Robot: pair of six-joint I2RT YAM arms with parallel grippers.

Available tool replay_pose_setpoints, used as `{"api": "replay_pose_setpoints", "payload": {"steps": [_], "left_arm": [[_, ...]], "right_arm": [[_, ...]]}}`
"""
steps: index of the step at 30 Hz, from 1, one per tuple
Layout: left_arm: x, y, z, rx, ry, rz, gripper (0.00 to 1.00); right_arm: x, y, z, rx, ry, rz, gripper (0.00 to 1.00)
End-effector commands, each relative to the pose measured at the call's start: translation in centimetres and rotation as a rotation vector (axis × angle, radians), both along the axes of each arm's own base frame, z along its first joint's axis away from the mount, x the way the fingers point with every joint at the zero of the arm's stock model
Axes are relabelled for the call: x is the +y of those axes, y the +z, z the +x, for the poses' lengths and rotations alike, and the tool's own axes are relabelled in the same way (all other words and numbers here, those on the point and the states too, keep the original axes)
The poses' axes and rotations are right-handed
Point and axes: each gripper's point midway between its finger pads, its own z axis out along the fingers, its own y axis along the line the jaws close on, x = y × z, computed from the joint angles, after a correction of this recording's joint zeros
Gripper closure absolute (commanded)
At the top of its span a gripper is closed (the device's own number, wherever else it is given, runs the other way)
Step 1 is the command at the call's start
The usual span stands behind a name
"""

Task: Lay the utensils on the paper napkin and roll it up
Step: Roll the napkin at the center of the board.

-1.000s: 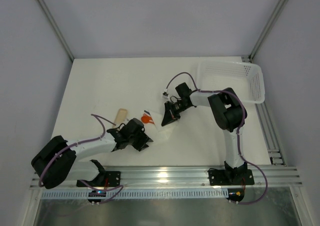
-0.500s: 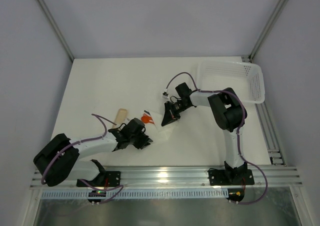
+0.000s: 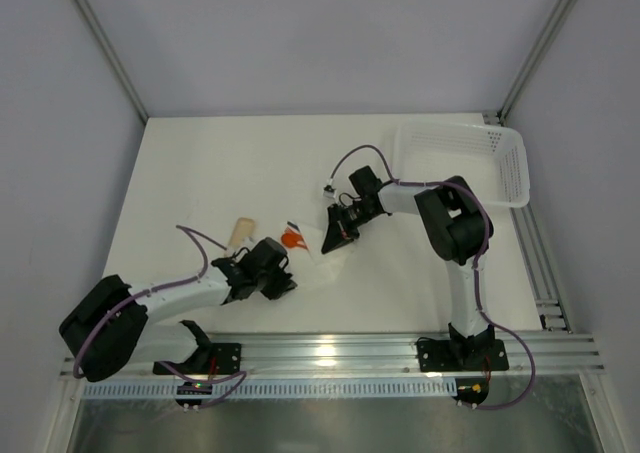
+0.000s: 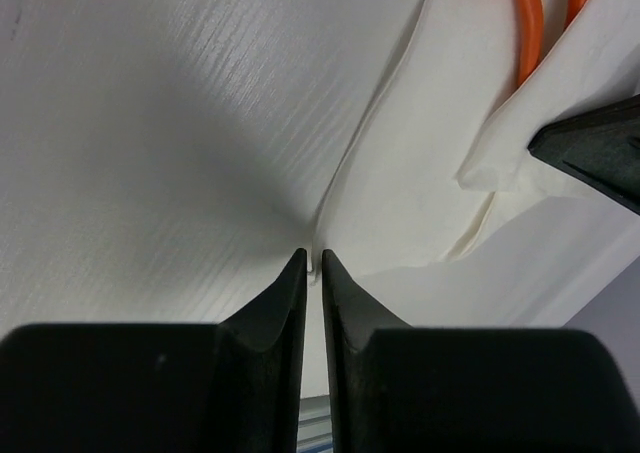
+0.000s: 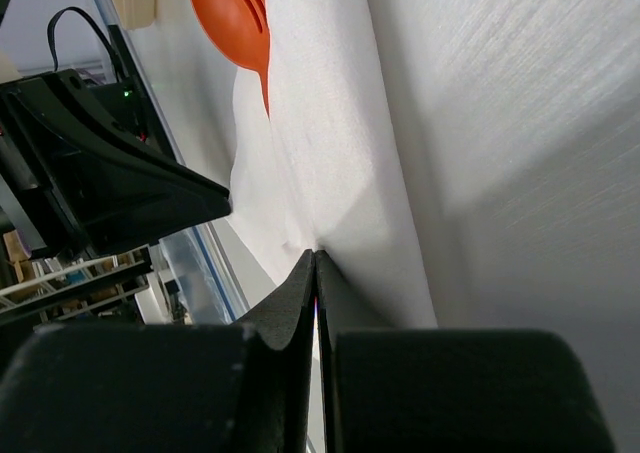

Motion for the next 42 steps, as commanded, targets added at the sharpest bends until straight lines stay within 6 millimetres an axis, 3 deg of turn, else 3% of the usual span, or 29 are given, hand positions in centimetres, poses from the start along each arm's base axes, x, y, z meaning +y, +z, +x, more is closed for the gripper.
{"api": "replay_pose_setpoints", "payload": {"steps": [1, 6, 11, 16, 20, 29, 30, 34, 35, 37, 42], "left_arm": [[0.5, 2.0, 1.1, -0.064, -0.021, 0.064, 0.89], [0.0, 4.3, 2.4, -0.118, -0.039, 0.082, 0.94], [-0.9, 4.7, 3.2, -0.128, -0.045, 0.069, 1.0], [-2.0, 5.0, 4.0, -0.134, -0.05, 0.054, 1.0], [-1.7, 5.7, 4.5, -0.161, -0.039, 0.067, 1.0], [-1.1, 5.4, 2.9, -0.117, -0.058, 0.061, 1.0], [-0.7, 4.7, 2.4, -0.102, -0.056, 0.068, 0.97], [0.6, 4.0, 1.3, -0.095, -0.031, 0.068, 0.6], [0.8, 4.0, 1.2, -0.098, -0.028, 0.07, 0.57], [1.2, 4.2, 0.7, -0.118, -0.042, 0.079, 0.54], [1.3, 3.3, -0.3, -0.107, -0.042, 0.053, 0.57]], "right_arm": [[-0.4, -3.3, 0.3, -0.058, 0.003, -0.104, 0.97], [-0.4, -3.4, 0.3, -0.066, 0.003, -0.116, 0.96], [-0.6, -3.6, 0.3, -0.065, 0.001, -0.132, 0.96], [-0.7, -3.7, 0.3, -0.063, 0.001, -0.138, 0.96], [-0.7, -3.6, 0.3, -0.064, 0.001, -0.138, 0.96], [-0.6, -3.7, 0.2, -0.062, 0.006, -0.138, 0.96], [-0.6, -3.7, 0.3, -0.064, 0.007, -0.135, 0.96], [-0.6, -3.7, 0.3, -0.063, 0.006, -0.136, 0.96], [-0.6, -3.7, 0.3, -0.064, 0.007, -0.135, 0.97], [-0.5, -3.7, 0.3, -0.063, 0.008, -0.134, 0.96], [-0.4, -3.5, 0.4, -0.066, 0.008, -0.132, 0.96]]}}
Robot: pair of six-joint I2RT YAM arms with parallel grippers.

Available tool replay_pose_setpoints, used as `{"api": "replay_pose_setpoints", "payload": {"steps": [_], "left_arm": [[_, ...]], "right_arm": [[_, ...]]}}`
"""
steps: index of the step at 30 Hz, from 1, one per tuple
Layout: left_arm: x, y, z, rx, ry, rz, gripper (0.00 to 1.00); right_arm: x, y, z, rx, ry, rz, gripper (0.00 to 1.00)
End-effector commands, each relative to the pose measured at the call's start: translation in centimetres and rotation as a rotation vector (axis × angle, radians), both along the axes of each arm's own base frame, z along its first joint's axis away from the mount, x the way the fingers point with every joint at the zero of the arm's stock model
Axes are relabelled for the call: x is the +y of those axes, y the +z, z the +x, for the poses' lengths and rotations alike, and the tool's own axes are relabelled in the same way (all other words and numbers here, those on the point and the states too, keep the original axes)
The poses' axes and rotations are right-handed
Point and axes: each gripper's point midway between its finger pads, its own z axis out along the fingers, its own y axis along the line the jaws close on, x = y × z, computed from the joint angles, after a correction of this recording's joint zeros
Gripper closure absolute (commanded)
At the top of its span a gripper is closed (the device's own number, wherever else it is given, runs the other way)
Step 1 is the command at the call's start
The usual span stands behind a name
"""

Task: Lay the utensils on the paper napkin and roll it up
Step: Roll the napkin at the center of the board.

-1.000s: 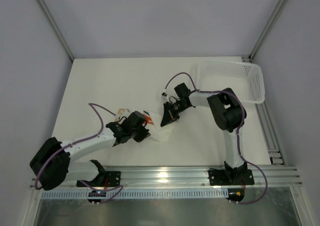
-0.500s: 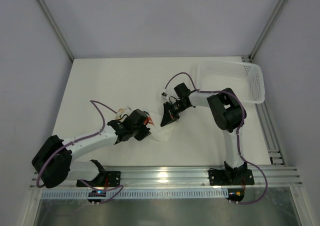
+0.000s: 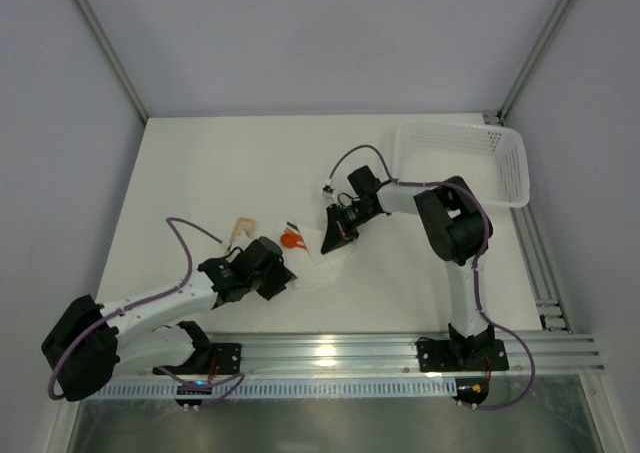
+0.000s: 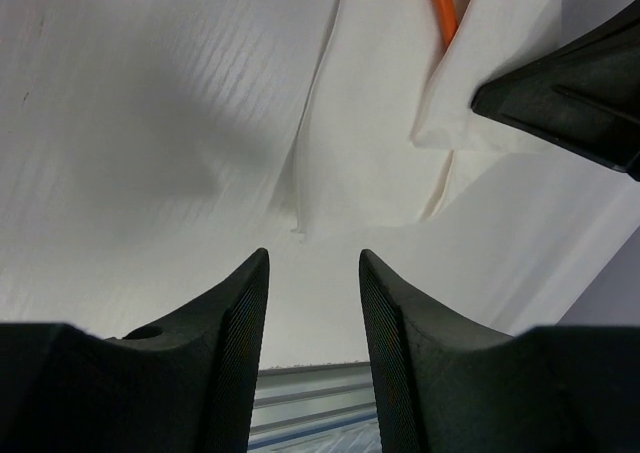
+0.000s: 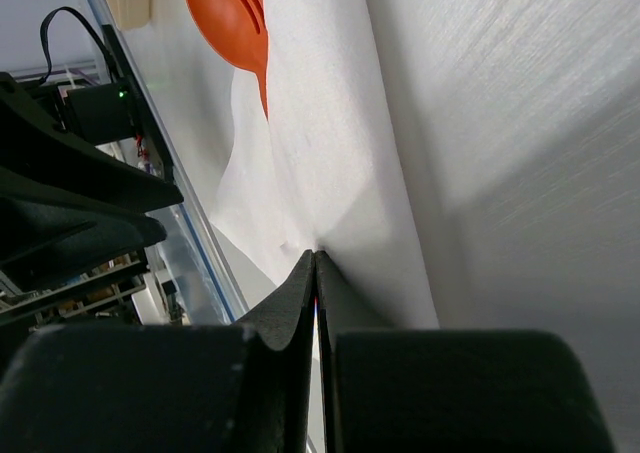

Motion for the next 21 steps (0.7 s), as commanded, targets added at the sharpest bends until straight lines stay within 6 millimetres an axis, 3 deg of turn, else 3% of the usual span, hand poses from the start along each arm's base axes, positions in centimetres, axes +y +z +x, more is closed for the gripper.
{"api": "replay_pose_setpoints", "payload": {"steps": [1, 5, 10, 21], "left_arm": [[-0.1, -0.5, 0.2, -0.025, 0.02, -0.021, 0.57], [-0.9, -2.1, 0.1, -0.02, 0.013, -0.045, 0.57], [-1.9, -2.5, 0.8, -0.051, 0.006, -0.055, 0.54], [-1.5, -3.6, 0.7, -0.035, 0.033, -0.048, 0.55]], "right_arm": [[-0.6, -3.5, 0.5, -0.064, 0.005, -0.117, 0.96], [-0.7, -3.6, 0.4, -0.063, 0.007, -0.12, 0.96], [-0.7, -3.6, 0.3, -0.061, 0.008, -0.12, 0.96], [-0.7, -3.7, 0.3, -0.059, 0.009, -0.121, 0.96]]}}
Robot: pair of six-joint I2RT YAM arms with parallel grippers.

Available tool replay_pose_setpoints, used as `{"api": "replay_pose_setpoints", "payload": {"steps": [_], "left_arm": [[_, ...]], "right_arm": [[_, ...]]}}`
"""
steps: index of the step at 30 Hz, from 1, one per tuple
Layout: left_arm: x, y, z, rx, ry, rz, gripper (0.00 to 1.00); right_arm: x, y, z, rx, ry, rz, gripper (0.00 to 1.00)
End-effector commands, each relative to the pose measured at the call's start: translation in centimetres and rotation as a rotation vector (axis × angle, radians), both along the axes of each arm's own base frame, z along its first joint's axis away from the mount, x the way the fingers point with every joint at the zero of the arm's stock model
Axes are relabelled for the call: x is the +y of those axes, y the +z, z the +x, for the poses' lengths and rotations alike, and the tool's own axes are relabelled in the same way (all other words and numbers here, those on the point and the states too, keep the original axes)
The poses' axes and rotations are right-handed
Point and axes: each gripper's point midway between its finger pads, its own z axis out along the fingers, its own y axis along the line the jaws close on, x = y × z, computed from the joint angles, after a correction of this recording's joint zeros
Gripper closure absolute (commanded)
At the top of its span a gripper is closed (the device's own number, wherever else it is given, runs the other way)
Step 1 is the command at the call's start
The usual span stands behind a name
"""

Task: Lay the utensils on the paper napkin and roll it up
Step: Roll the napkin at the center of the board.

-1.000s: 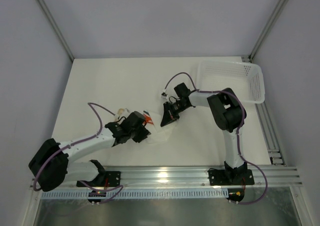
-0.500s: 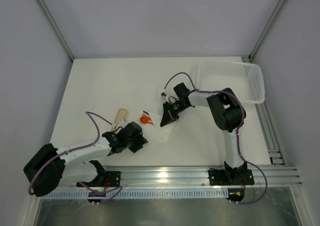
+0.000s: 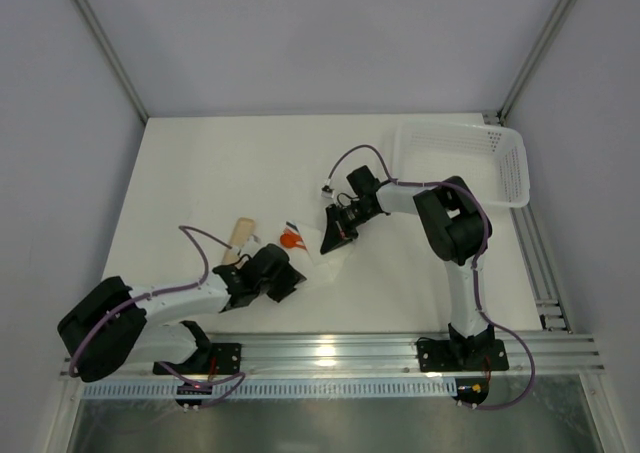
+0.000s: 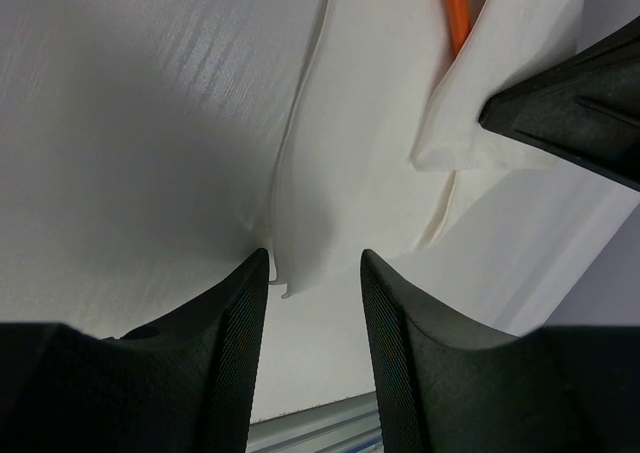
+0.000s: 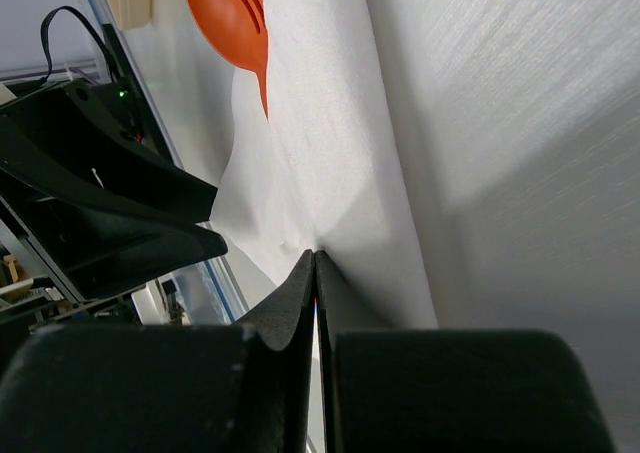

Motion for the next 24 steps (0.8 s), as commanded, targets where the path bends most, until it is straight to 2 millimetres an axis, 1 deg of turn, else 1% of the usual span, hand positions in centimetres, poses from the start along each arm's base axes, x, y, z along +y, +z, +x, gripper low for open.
{"api": "replay_pose_setpoints", "payload": {"steps": [1, 7, 13, 16, 17, 19, 20, 22, 24], "left_arm": [[0.9, -0.8, 0.1, -0.008, 0.044, 0.013, 0.56], [1.3, -1.3, -0.2, -0.002, 0.062, 0.003, 0.62], [1.1, -0.9, -0.1, -0.015, 0.053, -0.003, 0.69], [0.9, -0.5, 0.1, -0.024, 0.045, -0.005, 0.78], [0.9, -0.4, 0.1, -0.023, 0.043, -0.001, 0.85], [1.0, 0.0, 0.2, -0.024, 0.04, 0.019, 0.92], [1.0, 0.3, 0.3, -0.029, 0.04, 0.022, 0.97], [0.9, 1.3, 0.8, -0.048, 0.04, 0.034, 1.0], [0.8, 2.2, 1.2, -0.069, 0.026, 0.051, 1.0]], "right_arm": [[-0.8, -3.6, 0.3, -0.06, 0.004, -0.118, 0.96], [-0.9, -3.6, 0.3, -0.059, 0.005, -0.12, 0.96], [-0.9, -3.7, 0.4, -0.062, 0.004, -0.122, 0.96], [-0.9, -3.7, 0.4, -0.06, 0.004, -0.126, 0.96], [-0.9, -3.7, 0.4, -0.061, 0.004, -0.126, 0.96], [-0.9, -3.7, 0.4, -0.064, 0.004, -0.126, 0.96], [-0.9, -3.8, 0.3, -0.058, 0.003, -0.131, 0.96], [-1.0, -3.8, 0.3, -0.058, 0.001, -0.132, 0.96], [-1.0, -3.8, 0.5, -0.063, -0.002, -0.135, 0.96]]}}
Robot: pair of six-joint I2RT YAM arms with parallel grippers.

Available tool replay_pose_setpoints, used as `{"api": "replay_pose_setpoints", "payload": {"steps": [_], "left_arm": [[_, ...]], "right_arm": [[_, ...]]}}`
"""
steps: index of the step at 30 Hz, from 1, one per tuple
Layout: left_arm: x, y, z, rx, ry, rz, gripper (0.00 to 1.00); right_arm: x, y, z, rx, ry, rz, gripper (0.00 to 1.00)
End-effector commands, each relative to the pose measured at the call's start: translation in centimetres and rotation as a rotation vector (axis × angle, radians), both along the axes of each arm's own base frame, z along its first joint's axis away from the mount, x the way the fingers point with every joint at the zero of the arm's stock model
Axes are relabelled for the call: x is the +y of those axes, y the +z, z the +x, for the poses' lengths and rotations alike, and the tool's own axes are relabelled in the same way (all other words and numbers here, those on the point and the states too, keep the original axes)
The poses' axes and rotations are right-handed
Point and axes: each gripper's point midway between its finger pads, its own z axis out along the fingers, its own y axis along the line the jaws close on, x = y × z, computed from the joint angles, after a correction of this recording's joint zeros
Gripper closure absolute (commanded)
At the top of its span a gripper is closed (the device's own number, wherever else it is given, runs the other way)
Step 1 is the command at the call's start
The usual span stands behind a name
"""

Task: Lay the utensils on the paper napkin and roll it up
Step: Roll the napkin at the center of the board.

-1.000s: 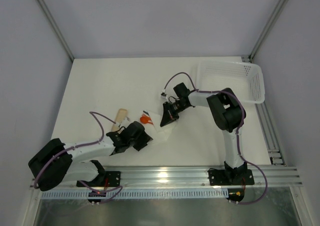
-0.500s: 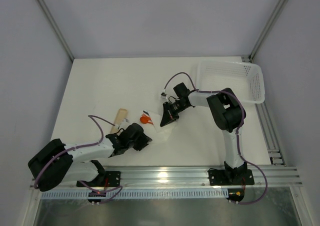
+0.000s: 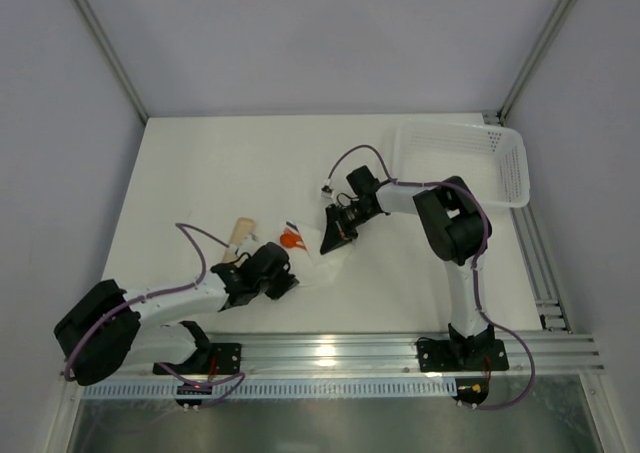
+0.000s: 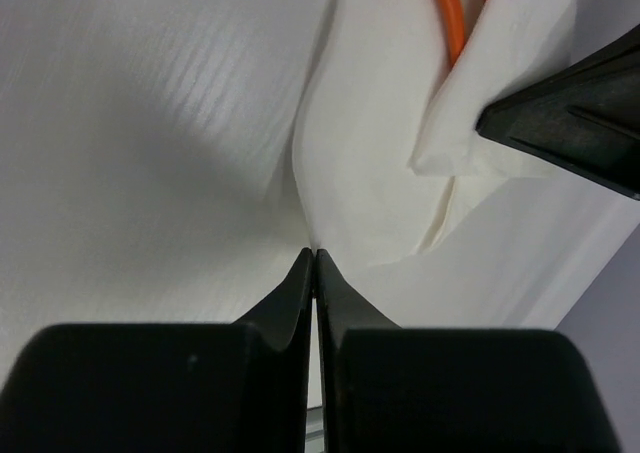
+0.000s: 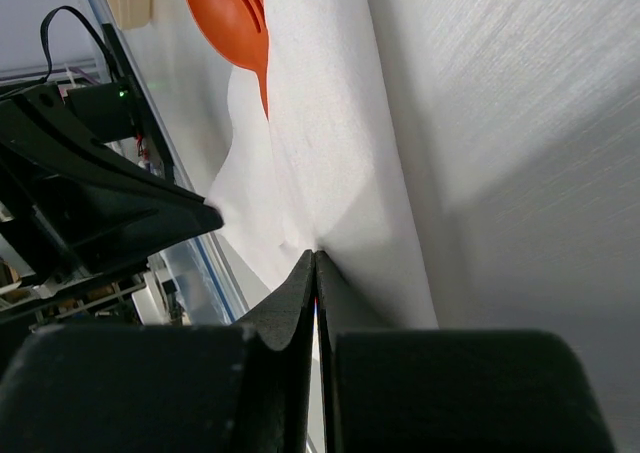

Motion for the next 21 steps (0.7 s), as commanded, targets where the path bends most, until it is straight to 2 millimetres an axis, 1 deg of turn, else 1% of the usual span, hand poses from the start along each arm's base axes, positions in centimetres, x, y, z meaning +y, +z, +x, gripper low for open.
{"api": "replay_pose_setpoints", "payload": {"steps": [1, 3, 4, 6, 7, 8, 11, 13, 14, 15, 16, 17, 21], "left_arm": [[-0.1, 3.2, 1.8, -0.087, -0.004, 0.052, 1.0], [-0.4, 4.3, 2.5, -0.112, -0.015, 0.066, 1.0], [-0.8, 5.3, 2.9, -0.127, -0.029, 0.076, 1.0], [-1.1, 5.9, 3.5, -0.138, -0.038, 0.078, 1.0], [-1.1, 5.9, 3.9, -0.134, -0.036, 0.085, 1.0], [-1.6, 6.6, 4.4, -0.149, -0.041, 0.078, 1.0], [-2.0, 6.4, 5.5, -0.138, -0.045, 0.077, 1.0], [-2.5, 6.8, 6.4, -0.146, -0.044, 0.065, 1.0], [-2.4, 6.4, 6.9, -0.138, -0.038, 0.077, 1.0], [-2.7, 6.9, 7.5, -0.152, -0.05, 0.077, 1.0], [-2.7, 6.9, 7.9, -0.153, -0.053, 0.084, 1.0], [-2.8, 7.0, 8.6, -0.157, -0.055, 0.092, 1.0], [-2.9, 6.9, 10.0, -0.15, -0.064, 0.093, 1.0]], "right_arm": [[-1.0, -3.8, 0.5, -0.064, -0.001, -0.135, 0.96], [-1.1, -3.9, 0.5, -0.068, -0.002, -0.142, 0.96], [-1.1, -4.0, 0.5, -0.068, -0.003, -0.145, 0.96], [-1.2, -4.2, 0.4, -0.065, -0.002, -0.155, 0.96], [-1.3, -4.3, 0.4, -0.068, -0.001, -0.164, 0.96], [-1.3, -4.5, 0.3, -0.068, 0.003, -0.17, 0.96], [-1.3, -4.6, 0.2, -0.074, 0.008, -0.18, 0.96], [-1.5, -4.9, 0.2, -0.068, 0.005, -0.19, 0.96], [-1.5, -4.9, 0.2, -0.069, 0.004, -0.192, 0.97], [-1.5, -4.9, 0.2, -0.069, 0.003, -0.194, 0.96], [-1.5, -5.0, 0.1, -0.069, 0.005, -0.194, 0.97], [-1.5, -5.0, 0.1, -0.07, 0.005, -0.196, 0.96], [-1.5, -5.1, 0.1, -0.069, 0.004, -0.201, 0.96]]}}
